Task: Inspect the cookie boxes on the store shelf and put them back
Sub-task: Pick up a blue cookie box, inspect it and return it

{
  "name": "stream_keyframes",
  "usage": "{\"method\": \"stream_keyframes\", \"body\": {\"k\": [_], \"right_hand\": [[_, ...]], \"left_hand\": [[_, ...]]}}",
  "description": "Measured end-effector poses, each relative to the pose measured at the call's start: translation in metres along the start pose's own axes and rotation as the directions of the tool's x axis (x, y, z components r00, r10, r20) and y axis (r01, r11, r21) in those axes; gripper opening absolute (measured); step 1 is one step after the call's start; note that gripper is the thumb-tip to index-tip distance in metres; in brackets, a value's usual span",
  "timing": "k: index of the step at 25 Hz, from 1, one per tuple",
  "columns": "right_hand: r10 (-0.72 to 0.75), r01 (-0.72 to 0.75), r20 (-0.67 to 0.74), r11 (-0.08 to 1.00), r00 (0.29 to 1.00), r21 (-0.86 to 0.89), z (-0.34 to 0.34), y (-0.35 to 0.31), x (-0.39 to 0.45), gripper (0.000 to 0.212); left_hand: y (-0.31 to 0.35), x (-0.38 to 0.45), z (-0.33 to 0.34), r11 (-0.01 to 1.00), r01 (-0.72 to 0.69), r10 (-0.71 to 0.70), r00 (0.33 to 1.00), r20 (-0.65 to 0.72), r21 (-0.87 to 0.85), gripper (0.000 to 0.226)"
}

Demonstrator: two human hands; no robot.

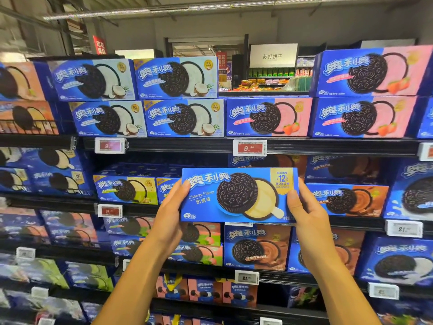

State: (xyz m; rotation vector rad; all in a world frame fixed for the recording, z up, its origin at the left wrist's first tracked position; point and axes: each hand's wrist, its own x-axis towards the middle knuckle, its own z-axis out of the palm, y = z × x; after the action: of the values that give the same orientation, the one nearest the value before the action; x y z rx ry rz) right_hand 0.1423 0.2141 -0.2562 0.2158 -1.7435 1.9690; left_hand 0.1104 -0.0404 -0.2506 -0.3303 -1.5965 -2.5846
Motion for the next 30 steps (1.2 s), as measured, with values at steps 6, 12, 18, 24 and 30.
{"method": "stream_keyframes", "body": {"k": [6,12,18,24,30], "right_hand": [[-0.014,0.014,-0.002,1.000,1.000,0.016,0.003,-0.002,0.000,0.042],[-0.020,0.020,0.016,1.000,1.000,0.010,0.003,-0.006,-0.003,0.048],[0.057,-0.064,0.071,0.992,0.996,0.109,0.000,-0.010,0.000,0.038],[0.094,-0.109,0.098,0.982,0.991,0.157,0.000,-0.012,0.002,0.041],[0.090,-0.109,0.092,0.970,0.992,0.217,0.005,-0.022,-0.003,0.038]], "left_hand": [[0.004,-0.001,-0.002,0.999,-0.025,0.023,0.999,0.028,0.047,0.066],[0.005,-0.002,-0.003,0.998,-0.034,0.031,0.998,0.053,0.048,0.049],[0.013,-0.003,-0.002,0.999,-0.054,0.055,0.997,0.061,-0.004,0.038],[0.017,-0.003,-0.002,0.998,-0.068,0.067,0.994,0.084,0.016,0.040],[0.020,-0.003,-0.004,0.999,-0.047,0.047,0.996,0.073,-0.002,0.058]]}}
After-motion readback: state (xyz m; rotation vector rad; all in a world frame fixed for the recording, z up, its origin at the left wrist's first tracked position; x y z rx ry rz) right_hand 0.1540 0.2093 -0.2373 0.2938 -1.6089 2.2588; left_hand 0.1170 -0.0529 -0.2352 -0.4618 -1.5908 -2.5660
